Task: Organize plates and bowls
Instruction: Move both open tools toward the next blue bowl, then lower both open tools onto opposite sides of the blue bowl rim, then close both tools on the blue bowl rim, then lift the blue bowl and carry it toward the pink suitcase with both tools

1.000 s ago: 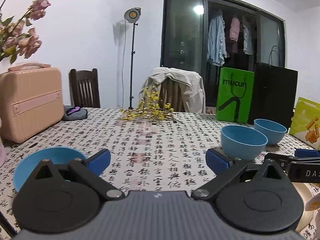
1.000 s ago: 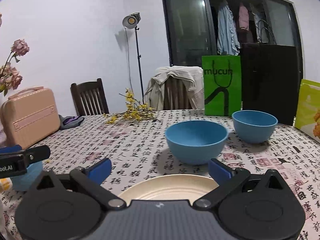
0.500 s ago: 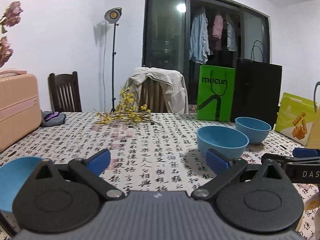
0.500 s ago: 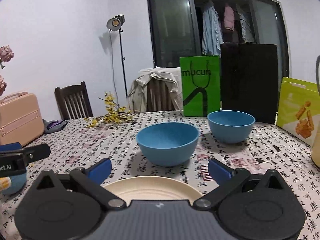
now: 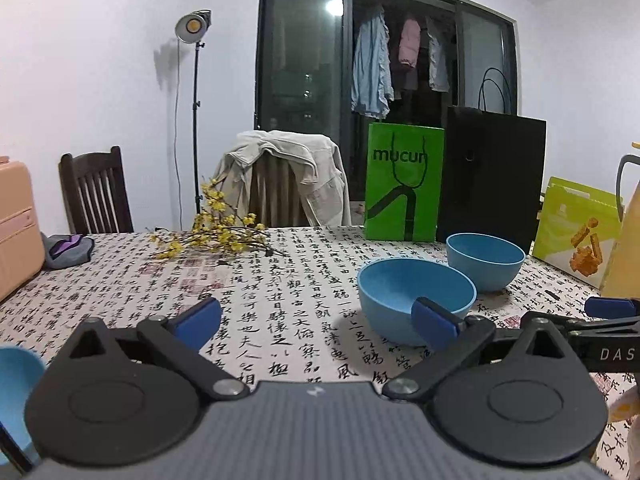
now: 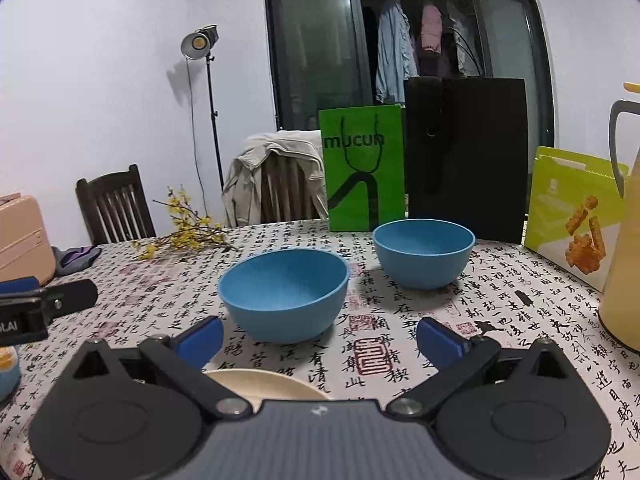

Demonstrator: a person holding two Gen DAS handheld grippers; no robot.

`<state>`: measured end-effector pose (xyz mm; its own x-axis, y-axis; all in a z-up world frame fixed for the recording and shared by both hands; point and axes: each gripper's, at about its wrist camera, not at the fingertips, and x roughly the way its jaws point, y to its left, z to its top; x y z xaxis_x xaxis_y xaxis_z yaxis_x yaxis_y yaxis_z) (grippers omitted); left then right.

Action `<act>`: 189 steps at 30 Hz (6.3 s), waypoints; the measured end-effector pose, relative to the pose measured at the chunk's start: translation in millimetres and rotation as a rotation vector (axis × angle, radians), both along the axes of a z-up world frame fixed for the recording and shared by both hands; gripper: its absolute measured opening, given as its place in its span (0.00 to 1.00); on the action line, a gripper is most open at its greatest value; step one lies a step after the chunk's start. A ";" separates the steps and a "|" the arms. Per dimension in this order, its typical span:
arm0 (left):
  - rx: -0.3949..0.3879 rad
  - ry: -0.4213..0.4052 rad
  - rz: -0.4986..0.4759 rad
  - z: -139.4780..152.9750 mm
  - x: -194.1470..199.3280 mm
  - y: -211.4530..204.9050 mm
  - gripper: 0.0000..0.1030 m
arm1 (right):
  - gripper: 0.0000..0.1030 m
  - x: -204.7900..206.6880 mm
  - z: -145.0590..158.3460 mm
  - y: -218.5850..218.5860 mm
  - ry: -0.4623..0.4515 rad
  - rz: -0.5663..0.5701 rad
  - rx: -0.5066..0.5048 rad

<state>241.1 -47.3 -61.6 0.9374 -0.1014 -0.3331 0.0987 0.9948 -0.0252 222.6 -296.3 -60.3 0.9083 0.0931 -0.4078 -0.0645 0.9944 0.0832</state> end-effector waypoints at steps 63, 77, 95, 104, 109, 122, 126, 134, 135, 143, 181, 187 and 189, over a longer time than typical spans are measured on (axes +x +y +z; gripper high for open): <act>-0.275 0.394 0.073 12.2 205.4 -9.7 1.00 | 1.00 193.1 2.1 -13.4 0.348 -0.038 0.230; -0.226 0.466 0.057 -15.0 220.9 -17.4 1.00 | 1.00 203.9 -16.6 -19.9 0.347 -0.041 0.186; -0.159 0.565 0.050 -42.0 230.1 -33.1 1.00 | 0.91 208.1 -32.3 -19.8 0.391 -0.055 0.130; -0.155 0.592 0.052 -50.4 234.1 -34.2 0.99 | 0.84 211.5 -38.8 -18.7 0.425 -0.046 0.130; -0.141 0.588 0.050 -51.6 233.5 -36.6 0.98 | 0.74 211.6 -40.3 -15.1 0.433 -0.031 0.120; -0.127 0.582 0.027 -52.6 231.6 -40.6 0.89 | 0.48 213.5 -46.6 -5.3 0.460 0.012 0.115; -0.126 0.587 0.014 -53.7 230.6 -41.4 0.81 | 0.45 213.4 -47.8 -4.5 0.457 0.005 0.114; -0.115 0.582 -0.003 -54.6 228.8 -43.5 0.68 | 0.40 213.2 -47.7 -4.3 0.446 0.002 0.111; -0.115 0.581 -0.005 -54.6 228.6 -43.8 0.64 | 0.37 213.0 -47.9 -4.2 0.445 0.003 0.109; -0.103 0.574 -0.028 -55.6 227.8 -47.0 0.45 | 0.30 213.1 -48.1 -3.0 0.438 0.002 0.094; -0.052 0.506 -0.038 -52.0 220.4 -53.0 0.17 | 0.13 207.9 -46.2 2.0 0.400 -0.004 0.048; -0.041 0.479 -0.037 -47.7 216.7 -54.7 0.17 | 0.13 205.0 -43.4 1.6 0.384 -0.006 0.053; -0.036 0.469 -0.035 -46.5 214.8 -56.1 0.17 | 0.13 204.6 -42.9 1.2 0.381 -0.007 0.057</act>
<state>455.9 -103.3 -108.2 0.6823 -0.1498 -0.7155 0.1018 0.9887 -0.1099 427.3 -295.1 -103.3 0.6936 0.1197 -0.7103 -0.0119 0.9879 0.1549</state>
